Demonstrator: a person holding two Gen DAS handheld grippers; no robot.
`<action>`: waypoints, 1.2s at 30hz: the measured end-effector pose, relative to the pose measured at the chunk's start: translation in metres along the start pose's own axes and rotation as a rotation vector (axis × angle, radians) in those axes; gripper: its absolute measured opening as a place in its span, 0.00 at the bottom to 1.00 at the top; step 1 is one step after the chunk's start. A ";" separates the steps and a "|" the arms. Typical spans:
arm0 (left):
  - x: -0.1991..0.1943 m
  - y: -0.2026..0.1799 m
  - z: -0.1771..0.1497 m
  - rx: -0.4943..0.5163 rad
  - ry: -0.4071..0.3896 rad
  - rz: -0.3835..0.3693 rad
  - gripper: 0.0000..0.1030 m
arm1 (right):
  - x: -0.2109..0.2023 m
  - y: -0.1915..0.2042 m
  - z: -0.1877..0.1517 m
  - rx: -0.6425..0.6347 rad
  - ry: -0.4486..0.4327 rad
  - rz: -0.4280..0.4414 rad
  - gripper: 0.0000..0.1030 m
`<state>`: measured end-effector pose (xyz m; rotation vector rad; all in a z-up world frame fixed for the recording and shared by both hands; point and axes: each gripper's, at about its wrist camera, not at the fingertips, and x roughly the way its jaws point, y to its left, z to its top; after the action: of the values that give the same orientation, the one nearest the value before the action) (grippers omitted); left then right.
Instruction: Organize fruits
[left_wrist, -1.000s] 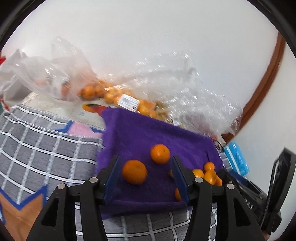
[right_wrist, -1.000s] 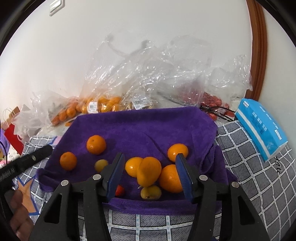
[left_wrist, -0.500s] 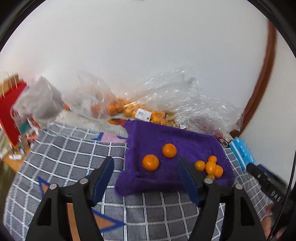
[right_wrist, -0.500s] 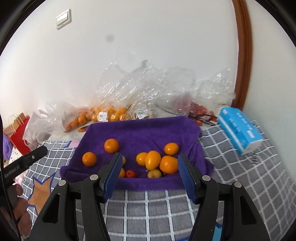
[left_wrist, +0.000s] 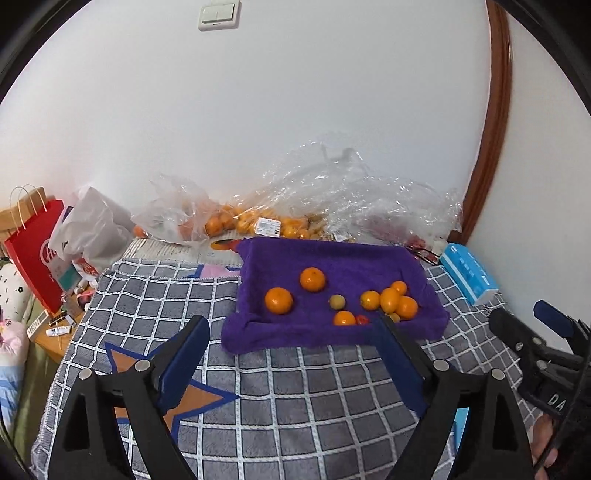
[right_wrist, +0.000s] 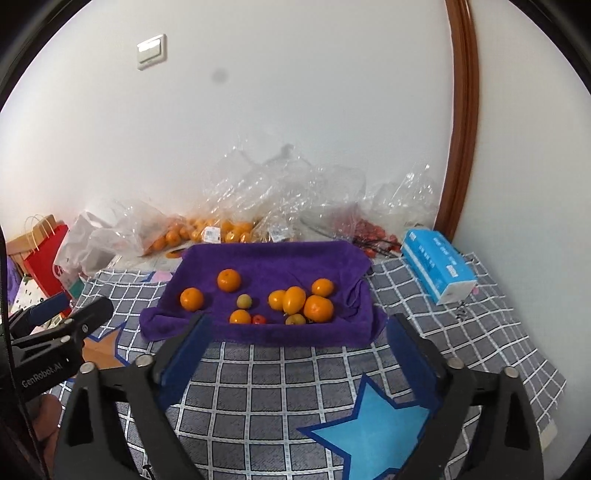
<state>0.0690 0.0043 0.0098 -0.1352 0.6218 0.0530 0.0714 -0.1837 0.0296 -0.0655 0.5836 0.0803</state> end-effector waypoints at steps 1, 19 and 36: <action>-0.001 -0.001 0.001 0.002 0.001 0.001 0.89 | -0.001 0.001 0.000 -0.005 0.002 -0.002 0.95; -0.015 -0.018 0.008 0.059 -0.014 0.070 0.89 | -0.017 -0.007 0.007 0.022 -0.010 -0.012 0.95; -0.019 -0.023 0.006 0.052 -0.006 0.070 0.90 | -0.020 -0.016 0.005 0.037 -0.005 -0.032 0.95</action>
<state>0.0592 -0.0173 0.0285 -0.0628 0.6211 0.1043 0.0593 -0.1998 0.0453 -0.0390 0.5784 0.0386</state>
